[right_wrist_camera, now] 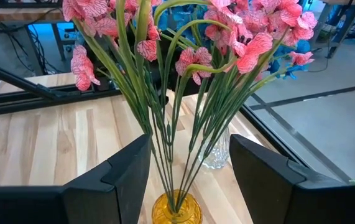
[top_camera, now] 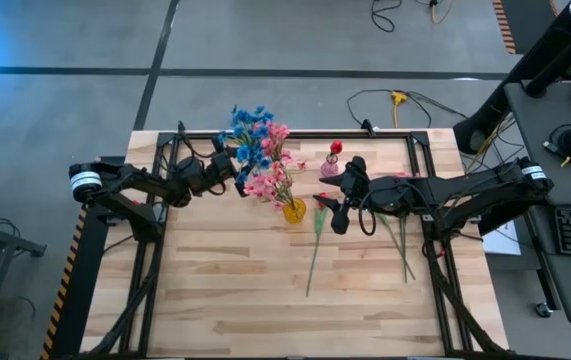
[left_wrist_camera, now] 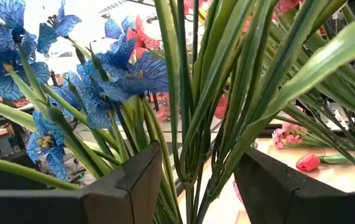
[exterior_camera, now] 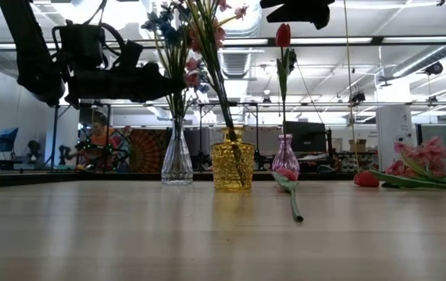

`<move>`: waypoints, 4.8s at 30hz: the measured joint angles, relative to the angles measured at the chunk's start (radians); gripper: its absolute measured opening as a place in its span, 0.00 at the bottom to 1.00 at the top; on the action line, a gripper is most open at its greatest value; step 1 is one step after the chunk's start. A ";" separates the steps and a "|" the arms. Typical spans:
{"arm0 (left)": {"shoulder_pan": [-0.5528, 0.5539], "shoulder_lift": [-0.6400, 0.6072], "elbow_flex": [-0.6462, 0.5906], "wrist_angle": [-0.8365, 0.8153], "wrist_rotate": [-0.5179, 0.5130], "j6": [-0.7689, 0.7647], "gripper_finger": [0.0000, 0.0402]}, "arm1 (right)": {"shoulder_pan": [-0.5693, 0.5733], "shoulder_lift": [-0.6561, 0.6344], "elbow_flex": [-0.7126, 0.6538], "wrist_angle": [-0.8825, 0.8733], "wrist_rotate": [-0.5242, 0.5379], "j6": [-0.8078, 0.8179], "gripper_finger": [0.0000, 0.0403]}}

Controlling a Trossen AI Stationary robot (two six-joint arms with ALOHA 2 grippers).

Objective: Sort flowers into vase by color
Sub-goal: Put the blue flowers into the transparent vase

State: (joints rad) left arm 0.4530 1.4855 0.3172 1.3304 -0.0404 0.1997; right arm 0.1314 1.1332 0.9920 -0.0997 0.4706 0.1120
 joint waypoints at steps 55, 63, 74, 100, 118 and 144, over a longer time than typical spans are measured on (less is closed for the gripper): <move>0.000 -0.077 -0.076 -0.087 -0.002 -0.018 0.71 | 0.000 0.000 0.000 0.000 0.000 0.011 0.53; -0.001 -0.099 -0.085 -0.098 -0.002 -0.023 0.71 | 0.000 0.000 0.000 0.000 0.000 0.011 0.53; -0.013 -0.178 -0.138 -0.116 0.004 -0.026 0.71 | 0.000 0.000 0.000 0.000 0.000 0.018 0.53; -0.050 -0.143 -0.071 -0.104 -0.066 -0.046 0.39 | 0.000 0.000 0.000 0.000 -0.001 0.017 0.53; -0.051 -0.142 -0.071 -0.129 -0.133 -0.110 0.19 | 0.000 0.000 0.000 -0.005 -0.002 0.017 0.53; -0.050 -0.142 -0.070 -0.166 -0.133 -0.160 0.04 | 0.000 0.000 0.000 -0.008 -0.002 0.018 0.53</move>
State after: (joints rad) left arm 0.4026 1.3434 0.2470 1.1645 -0.1738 0.0395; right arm 0.1314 1.1332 0.9920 -0.1078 0.4688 0.1303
